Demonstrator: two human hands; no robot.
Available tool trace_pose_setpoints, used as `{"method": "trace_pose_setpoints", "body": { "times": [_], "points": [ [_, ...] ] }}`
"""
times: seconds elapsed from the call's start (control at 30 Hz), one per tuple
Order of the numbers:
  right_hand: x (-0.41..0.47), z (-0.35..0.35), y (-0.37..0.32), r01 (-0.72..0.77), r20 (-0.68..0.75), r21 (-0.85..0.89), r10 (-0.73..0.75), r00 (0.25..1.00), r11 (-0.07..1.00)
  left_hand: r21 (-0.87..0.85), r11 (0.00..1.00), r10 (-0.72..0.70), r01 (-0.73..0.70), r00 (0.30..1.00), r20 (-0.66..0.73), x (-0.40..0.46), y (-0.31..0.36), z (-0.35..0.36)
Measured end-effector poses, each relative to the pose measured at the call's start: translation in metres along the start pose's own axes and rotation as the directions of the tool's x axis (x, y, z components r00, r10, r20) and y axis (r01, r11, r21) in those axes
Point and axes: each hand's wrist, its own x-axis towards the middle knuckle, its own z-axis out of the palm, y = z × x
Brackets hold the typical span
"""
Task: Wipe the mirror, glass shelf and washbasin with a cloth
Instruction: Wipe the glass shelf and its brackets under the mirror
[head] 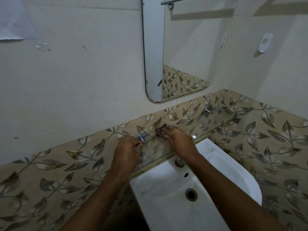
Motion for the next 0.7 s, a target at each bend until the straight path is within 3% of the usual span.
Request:
{"method": "trace_pose_setpoints", "body": {
  "times": [0.17,0.3,0.43,0.7],
  "points": [
    [0.018,-0.008,0.045,-0.219,-0.082,0.0,0.219,0.972,0.976,-0.036,0.999,0.026,-0.027,0.999,-0.034,-0.003,-0.001,-0.005],
    [0.015,0.004,0.022,-0.309,-0.185,-0.027,0.299,0.936,0.951,-0.066,0.998,0.008,-0.011,0.999,-0.042,-0.006,-0.002,-0.01],
    [-0.008,0.019,-0.018,-0.265,-0.233,-0.003,0.257,0.938,0.964,-0.082,0.996,0.018,-0.022,0.999,-0.05,-0.008,-0.001,-0.014],
    [-0.043,0.059,-0.102,-0.023,-0.073,-0.031,0.021,0.997,0.999,-0.007,1.0,0.016,-0.016,0.998,-0.058,-0.006,0.001,-0.015]
  ]
}}
